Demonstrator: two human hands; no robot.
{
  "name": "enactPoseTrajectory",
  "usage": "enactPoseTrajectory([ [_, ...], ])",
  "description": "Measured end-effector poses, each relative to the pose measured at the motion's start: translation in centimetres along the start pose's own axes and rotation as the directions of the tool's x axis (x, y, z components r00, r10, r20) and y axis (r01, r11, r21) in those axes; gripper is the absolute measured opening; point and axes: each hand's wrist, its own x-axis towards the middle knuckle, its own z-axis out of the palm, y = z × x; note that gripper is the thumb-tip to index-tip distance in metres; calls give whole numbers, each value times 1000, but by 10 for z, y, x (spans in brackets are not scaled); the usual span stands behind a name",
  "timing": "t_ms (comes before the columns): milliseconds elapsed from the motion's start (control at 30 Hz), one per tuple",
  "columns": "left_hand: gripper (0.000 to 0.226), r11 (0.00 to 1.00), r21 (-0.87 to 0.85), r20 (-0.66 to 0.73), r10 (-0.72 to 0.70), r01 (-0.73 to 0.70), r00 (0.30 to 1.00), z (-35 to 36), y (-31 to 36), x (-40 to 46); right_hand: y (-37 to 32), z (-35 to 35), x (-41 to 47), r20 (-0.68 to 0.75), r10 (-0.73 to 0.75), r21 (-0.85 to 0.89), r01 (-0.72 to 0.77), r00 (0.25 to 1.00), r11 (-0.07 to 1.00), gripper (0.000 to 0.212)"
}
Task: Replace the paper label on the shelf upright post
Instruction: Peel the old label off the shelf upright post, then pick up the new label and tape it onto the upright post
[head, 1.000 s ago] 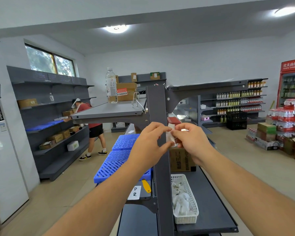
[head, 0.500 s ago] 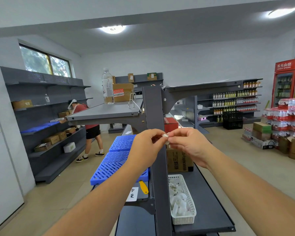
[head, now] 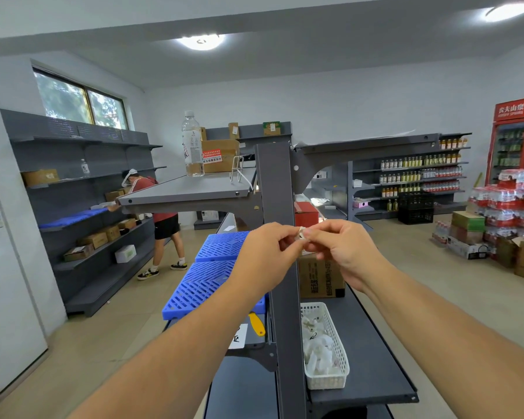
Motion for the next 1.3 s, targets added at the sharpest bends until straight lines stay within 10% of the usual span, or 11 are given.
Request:
enactPoseTrajectory([
  [600, 26, 994, 60, -68, -90, 94, 994, 7, -12, -14, 40, -24, 16, -51, 73, -214, -83, 996, 973, 19],
  [1300, 20, 949, 181, -115, -241, 259, 964, -4, -91, -49, 172, -31, 51, -94, 123, -804, -148, 988, 576, 46],
])
